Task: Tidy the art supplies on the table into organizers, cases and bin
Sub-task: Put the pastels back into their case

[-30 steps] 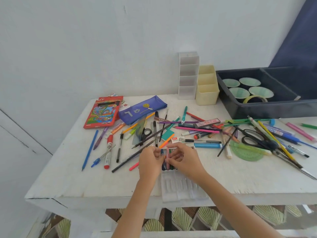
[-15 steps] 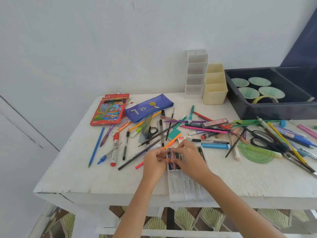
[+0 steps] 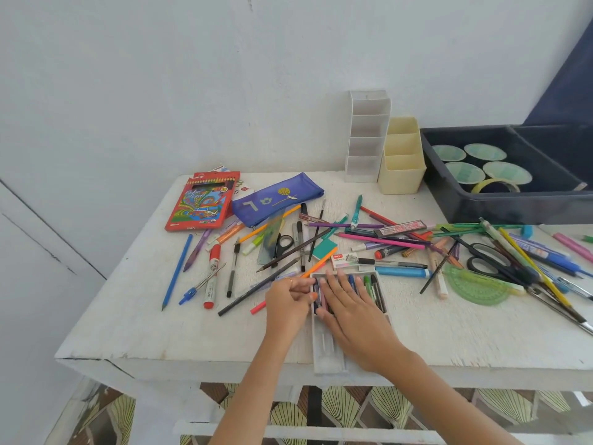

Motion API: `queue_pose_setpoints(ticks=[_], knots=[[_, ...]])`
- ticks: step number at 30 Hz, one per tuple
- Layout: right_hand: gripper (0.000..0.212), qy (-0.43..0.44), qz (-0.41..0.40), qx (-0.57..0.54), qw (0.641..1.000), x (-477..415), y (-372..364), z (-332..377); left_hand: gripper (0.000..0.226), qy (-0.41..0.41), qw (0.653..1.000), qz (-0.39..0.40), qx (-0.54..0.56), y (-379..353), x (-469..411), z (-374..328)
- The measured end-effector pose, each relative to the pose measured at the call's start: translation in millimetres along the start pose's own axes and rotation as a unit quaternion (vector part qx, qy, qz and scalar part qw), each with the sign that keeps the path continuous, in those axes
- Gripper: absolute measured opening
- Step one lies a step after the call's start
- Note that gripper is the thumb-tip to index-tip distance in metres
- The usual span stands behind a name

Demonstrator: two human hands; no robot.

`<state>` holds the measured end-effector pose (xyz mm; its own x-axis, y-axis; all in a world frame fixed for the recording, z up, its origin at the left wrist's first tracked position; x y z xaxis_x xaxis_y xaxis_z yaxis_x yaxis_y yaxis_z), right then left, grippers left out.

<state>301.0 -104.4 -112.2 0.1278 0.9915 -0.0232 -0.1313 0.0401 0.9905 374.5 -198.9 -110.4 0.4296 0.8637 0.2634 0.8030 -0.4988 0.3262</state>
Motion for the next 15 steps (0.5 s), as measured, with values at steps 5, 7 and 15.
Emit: queue_pose_setpoints(ticks=[5, 7, 15], knots=[[0.067, 0.014, -0.001, -0.024, 1.0, 1, 1, -3, 0.024, -0.026, 0.999, -0.014, -0.02, -2, -2, -4], [0.065, 0.017, 0.003, -0.028, 0.999, 1, 1, -2, 0.023, -0.033, 0.998, -0.021, -0.045, -3, -2, -6], [0.042, -0.061, -0.176, -0.257, 0.948, 22, 34, -41, 0.022, -0.171, 0.965, -0.091, -0.178, -22, 13, -48]])
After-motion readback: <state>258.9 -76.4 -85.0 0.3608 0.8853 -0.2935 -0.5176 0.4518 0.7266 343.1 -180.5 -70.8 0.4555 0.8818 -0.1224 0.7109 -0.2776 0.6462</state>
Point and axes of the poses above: each hand's wrist, its own x-axis away from the middle knuckle, its own y-axis out of the back of the hand, z = x × y, the point moved 9 cm from there along -x, towards the middle knuckle, and after that the axes turned 9 degrees about y, right-handed, at the moved point
